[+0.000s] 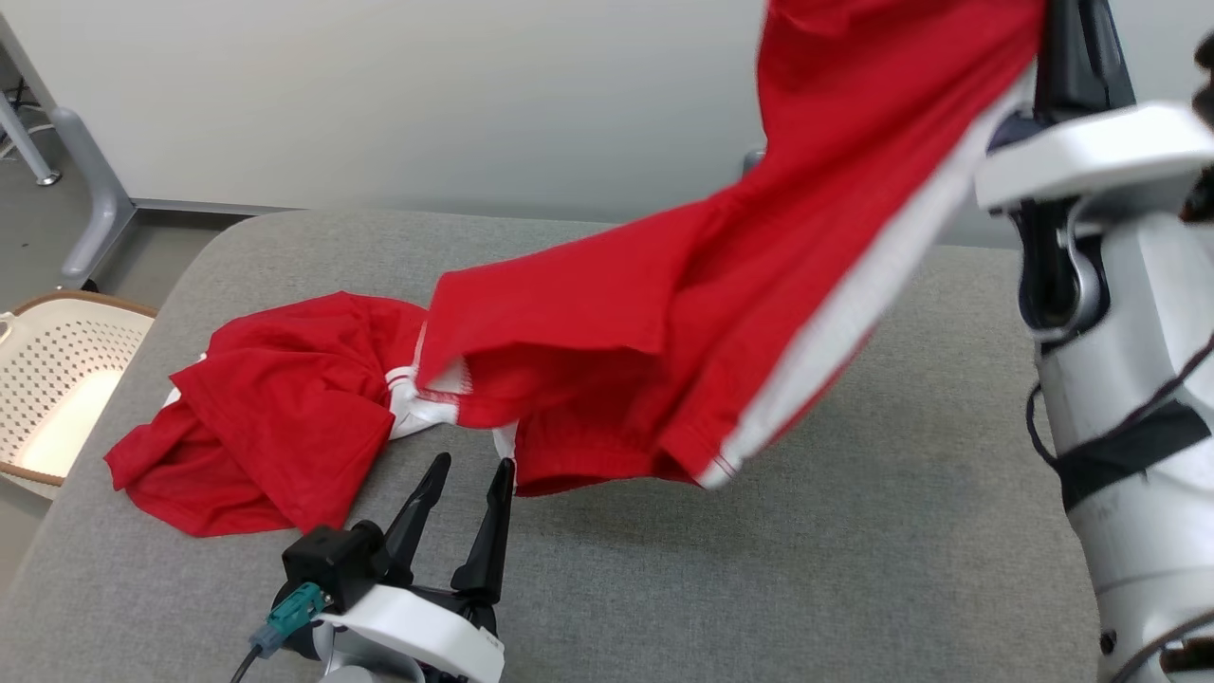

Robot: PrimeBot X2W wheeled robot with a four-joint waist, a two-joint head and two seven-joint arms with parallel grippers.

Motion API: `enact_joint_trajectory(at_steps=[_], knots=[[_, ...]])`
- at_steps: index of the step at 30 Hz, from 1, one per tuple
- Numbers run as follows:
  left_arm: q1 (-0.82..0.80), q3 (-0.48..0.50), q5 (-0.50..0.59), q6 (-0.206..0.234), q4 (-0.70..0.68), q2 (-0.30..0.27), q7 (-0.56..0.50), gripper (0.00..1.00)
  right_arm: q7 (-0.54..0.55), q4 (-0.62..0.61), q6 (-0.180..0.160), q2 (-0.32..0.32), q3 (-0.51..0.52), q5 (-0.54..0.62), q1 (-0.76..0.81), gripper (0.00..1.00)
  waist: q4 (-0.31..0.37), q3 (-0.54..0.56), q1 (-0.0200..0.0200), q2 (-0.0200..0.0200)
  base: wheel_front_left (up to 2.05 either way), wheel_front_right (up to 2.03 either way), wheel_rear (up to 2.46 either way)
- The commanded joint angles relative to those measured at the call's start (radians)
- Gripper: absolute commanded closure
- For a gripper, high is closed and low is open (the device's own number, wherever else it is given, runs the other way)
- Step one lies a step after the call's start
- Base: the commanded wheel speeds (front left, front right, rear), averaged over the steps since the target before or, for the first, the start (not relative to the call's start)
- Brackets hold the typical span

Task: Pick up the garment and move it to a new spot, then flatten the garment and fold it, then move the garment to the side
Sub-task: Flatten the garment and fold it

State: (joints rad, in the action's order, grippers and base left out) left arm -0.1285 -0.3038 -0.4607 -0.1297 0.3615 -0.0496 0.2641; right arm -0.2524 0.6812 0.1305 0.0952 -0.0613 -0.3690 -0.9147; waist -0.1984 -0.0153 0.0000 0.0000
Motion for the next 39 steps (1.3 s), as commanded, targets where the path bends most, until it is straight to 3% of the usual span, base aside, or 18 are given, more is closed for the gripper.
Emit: enact_joint_trajectory(at_steps=[1, 7, 13, 14, 19, 22, 26, 32, 39], knots=[[-0.002, 0.008, 0.0, -0.002, -0.006, -0.002, 0.001, 0.0, -0.005, 0.013, 0.0, 0.011, 0.021, 0.009, 0.043, 1.0, 0.015, -0.012, 0.0, 0.0, 0.0, 0.0, 0.0], [-0.04, 0.008, 0.005, -0.002, -0.012, -0.002, 0.001, 0.0, -0.015, 0.095, 0.0, 0.076, 0.244, 0.09, 0.287, 1.0, 0.064, -0.059, 0.0, 0.0, 0.0, 0.0, 0.0], [-0.067, -0.003, 0.015, -0.002, -0.004, -0.003, 0.001, 0.0, -0.014, 0.186, 0.0, 0.093, 0.498, 0.142, 0.39, 1.0, 0.109, -0.096, 0.0, 0.0, 0.0, 0.0, 0.0], [-0.069, -0.007, 0.016, -0.002, -0.001, -0.002, 0.001, 0.0, -0.014, 0.205, 0.0, 0.095, 0.52, 0.161, 0.392, 0.02, 0.114, -0.099, 0.0, 0.0, 0.0, 0.0, 0.0], [-0.079, -0.012, 0.013, -0.002, 0.006, -0.003, 0.0, 0.0, -0.014, 0.236, 0.0, 0.103, 0.583, 0.249, 0.374, 0.0, 0.127, -0.101, 0.0, 0.0, 0.0, 0.0, 0.0], [-0.082, -0.015, 0.011, -0.002, 0.008, -0.003, 0.0, 0.0, -0.014, 0.179, 0.0, 0.085, 0.561, 0.293, 0.363, 0.0, 0.128, -0.097, 0.0, 0.0, 0.0, 0.0, 0.0], [-0.084, -0.009, 0.01, -0.002, -0.001, -0.003, 0.0, 0.0, -0.012, -0.005, 0.0, 0.039, 0.407, 0.267, 0.417, 0.0, 0.126, -0.088, 0.0, 0.0, 0.0, 0.0, 0.0], [-0.064, -0.014, 0.0, -0.002, -0.018, -0.003, 0.0, 0.0, -0.012, -0.322, 0.0, 0.051, 0.123, 0.192, 0.58, 0.0, 0.117, -0.068, 0.0, 0.0, 0.0, 0.0, 0.0], [-0.042, -0.025, -0.001, -0.002, -0.022, -0.003, 0.0, 0.0, -0.012, -0.454, 0.0, 0.057, -0.054, 0.212, 0.742, 0.0, 0.094, -0.05, 0.0, 0.0, 0.0, 0.0, 0.0]])
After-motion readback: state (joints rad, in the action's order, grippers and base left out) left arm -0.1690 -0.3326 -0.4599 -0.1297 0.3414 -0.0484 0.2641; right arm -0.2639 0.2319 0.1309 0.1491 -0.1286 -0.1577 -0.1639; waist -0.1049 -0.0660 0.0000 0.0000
